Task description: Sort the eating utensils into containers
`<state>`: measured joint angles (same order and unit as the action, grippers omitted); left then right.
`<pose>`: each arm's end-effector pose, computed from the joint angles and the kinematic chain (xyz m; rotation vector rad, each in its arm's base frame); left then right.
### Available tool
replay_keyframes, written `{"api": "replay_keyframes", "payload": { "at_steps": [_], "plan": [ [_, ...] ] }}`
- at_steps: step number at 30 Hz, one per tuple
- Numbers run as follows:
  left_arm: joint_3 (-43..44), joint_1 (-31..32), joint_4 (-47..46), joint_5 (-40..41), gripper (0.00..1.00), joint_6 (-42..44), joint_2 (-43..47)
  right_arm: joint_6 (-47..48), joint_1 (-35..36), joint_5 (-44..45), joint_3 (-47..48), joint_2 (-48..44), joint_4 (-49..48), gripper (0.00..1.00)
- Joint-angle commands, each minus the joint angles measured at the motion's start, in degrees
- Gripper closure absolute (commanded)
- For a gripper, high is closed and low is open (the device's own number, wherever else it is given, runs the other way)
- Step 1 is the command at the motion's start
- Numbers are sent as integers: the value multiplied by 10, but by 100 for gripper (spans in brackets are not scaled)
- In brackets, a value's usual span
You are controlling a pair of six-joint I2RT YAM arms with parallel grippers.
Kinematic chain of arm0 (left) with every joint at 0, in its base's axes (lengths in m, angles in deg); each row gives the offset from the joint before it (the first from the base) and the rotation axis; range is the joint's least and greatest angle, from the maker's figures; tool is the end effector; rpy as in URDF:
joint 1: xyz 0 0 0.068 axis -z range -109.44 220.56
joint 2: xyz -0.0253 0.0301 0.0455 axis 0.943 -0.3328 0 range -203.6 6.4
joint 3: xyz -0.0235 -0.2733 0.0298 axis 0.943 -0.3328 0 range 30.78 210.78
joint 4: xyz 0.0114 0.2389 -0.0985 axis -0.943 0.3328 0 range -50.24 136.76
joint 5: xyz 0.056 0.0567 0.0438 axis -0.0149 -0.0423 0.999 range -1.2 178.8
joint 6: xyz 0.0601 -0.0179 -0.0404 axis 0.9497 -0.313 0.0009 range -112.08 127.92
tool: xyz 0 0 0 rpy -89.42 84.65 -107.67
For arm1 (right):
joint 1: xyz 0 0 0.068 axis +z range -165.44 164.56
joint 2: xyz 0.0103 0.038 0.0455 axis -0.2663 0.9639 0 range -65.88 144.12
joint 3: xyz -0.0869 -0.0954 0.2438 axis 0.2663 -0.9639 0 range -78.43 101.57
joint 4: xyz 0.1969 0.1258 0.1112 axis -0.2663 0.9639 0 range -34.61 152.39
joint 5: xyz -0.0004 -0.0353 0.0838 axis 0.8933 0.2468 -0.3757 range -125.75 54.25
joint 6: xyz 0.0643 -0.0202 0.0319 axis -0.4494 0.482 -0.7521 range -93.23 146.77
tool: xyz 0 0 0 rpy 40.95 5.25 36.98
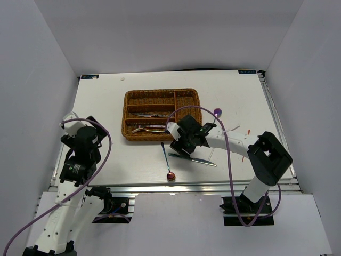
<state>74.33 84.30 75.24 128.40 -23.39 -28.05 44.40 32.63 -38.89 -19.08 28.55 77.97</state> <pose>0.1442 0.0058 0.3078 -0.7012 1.7921 0.1783 0.2289 0.2600 0.1745 -1.4268 2.1717 0.2664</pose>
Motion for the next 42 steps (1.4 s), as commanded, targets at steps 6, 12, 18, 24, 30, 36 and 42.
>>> {"api": "replay_keyframes", "payload": {
  "at_steps": [6,12,18,24,30,36,42],
  "plan": [
    [-2,1,-8,-5,2,5,4,12,11,-40,-12,7,-32,36],
    [-3,1,-7,-2,2,4,13,7,32,-7,-20,36,-46,44],
    [-4,1,-9,-5,2,5,16,0,53,19,-42,47,-66,61],
    [-4,1,-8,-2,2,5,23,-5,56,21,-43,33,-49,83],
    [-5,1,-9,-3,2,5,28,-6,59,14,-35,-4,-24,99],
    [-4,1,-8,0,2,4,30,-8,62,14,-2,-35,18,100],
    [-5,1,-7,1,2,3,31,-22,76,-16,53,-93,44,100]
  ]
}}
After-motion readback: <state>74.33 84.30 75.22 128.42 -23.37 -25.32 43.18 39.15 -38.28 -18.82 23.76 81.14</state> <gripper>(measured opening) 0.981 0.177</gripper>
